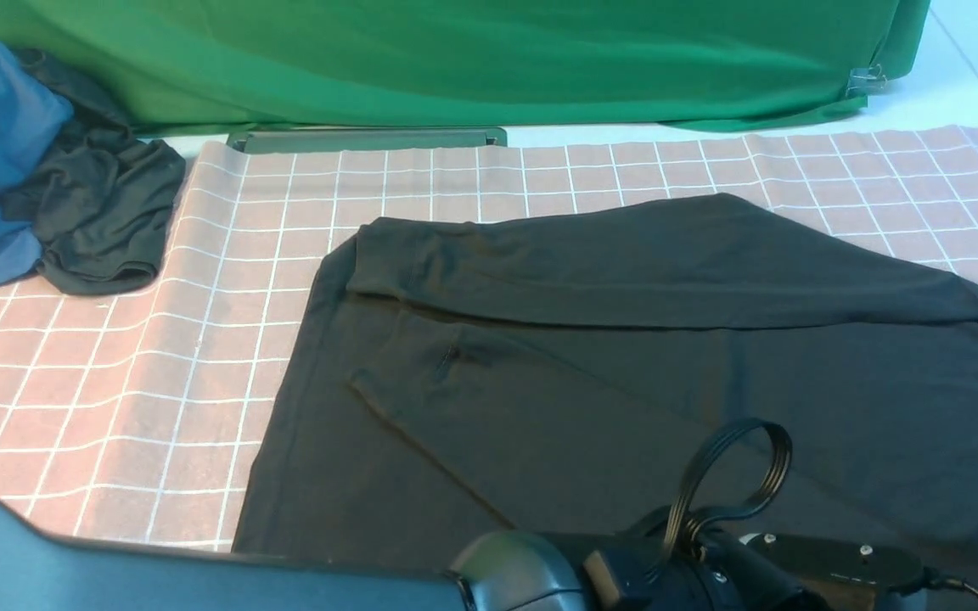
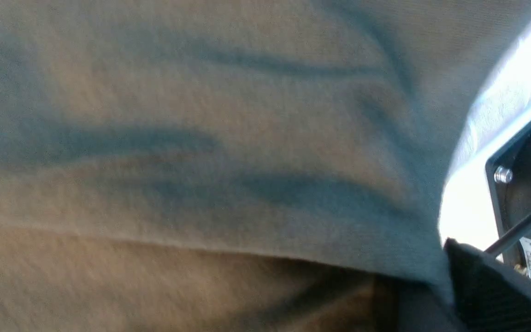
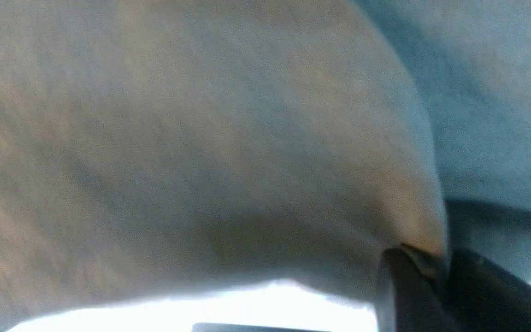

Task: Fold a long-sleeved shirt over a pink coffee tablecloth.
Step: 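Grab the top left corner of the dark shirt with the left gripper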

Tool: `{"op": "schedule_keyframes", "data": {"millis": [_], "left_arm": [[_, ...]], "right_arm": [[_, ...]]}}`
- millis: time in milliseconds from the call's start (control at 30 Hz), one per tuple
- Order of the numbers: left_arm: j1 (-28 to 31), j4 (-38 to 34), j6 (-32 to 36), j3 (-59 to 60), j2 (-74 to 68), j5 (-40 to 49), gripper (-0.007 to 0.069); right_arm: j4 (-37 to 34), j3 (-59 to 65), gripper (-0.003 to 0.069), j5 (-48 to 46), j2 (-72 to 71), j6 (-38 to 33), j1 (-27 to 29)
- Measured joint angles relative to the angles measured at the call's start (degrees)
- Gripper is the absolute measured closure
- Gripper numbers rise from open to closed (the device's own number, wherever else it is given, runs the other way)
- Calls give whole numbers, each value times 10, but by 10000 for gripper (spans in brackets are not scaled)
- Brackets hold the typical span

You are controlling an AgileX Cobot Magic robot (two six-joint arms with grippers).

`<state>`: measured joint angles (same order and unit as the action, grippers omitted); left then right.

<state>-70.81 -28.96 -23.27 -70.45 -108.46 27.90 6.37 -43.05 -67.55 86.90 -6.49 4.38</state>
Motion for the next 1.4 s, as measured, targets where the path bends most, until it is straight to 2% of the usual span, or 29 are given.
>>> {"op": "schedule_keyframes", "data": {"millis": [200, 233, 300, 367, 433, 500, 600, 667, 733, 800, 867, 900, 1033, 1167, 1233, 1367, 1400], "left_arm": [[0, -7, 0, 0, 0, 12, 305], [0, -8, 0, 0, 4, 27, 266], [4, 14, -7, -4, 14, 59, 250], [15, 71, -45, -10, 32, 93, 263], [37, 147, -95, -12, 59, 133, 326], [61, 193, -124, -12, 84, 169, 403], [146, 238, -148, -13, 129, 209, 559], [209, 243, -150, -15, 145, 216, 599], [277, 245, -146, -17, 150, 217, 613], [369, 250, -133, -17, 142, 216, 613], [405, 251, -127, -17, 137, 210, 613], [458, 252, -118, -17, 126, 189, 611], [554, 249, -103, -17, 96, 128, 610], [594, 245, -67, -17, 62, 98, 578], [599, 243, -46, -17, 48, 81, 538], [599, 239, -28, -17, 17, 21, 412], [599, 239, -27, -17, 17, 18, 405]], "right_arm": [[20, 0, 336, -4, -1, 51, 0], [22, -1, 283, -5, -1, 65, 0], [23, -9, 239, -12, -2, 69, 0], [23, -21, 226, -15, -8, 69, 0], [21, -31, 254, -15, -27, 69, 0], [17, -36, 326, -11, -60, 65, 0], [-18, -39, 515, 19, -141, 55, 0], [-57, -39, 596, 41, -202, 42, 0], [-106, -39, 617, 55, -248, 22, 0], [-166, -39, 622, 59, -304, -16, 0], [-192, -39, 622, 57, -325, -34, 0], [-218, -39, 622, 56, -342, -47, 0], [-240, -39, 622, 53, -356, -69, 0], [-243, -39, 622, 55, -356, -80, 0], [-244, -39, 622, 57, -356, -84, 0], [-244, -39, 622, 61, -356, -88, 0], [-244, -39, 622, 61, -356, -88, 0]]}}
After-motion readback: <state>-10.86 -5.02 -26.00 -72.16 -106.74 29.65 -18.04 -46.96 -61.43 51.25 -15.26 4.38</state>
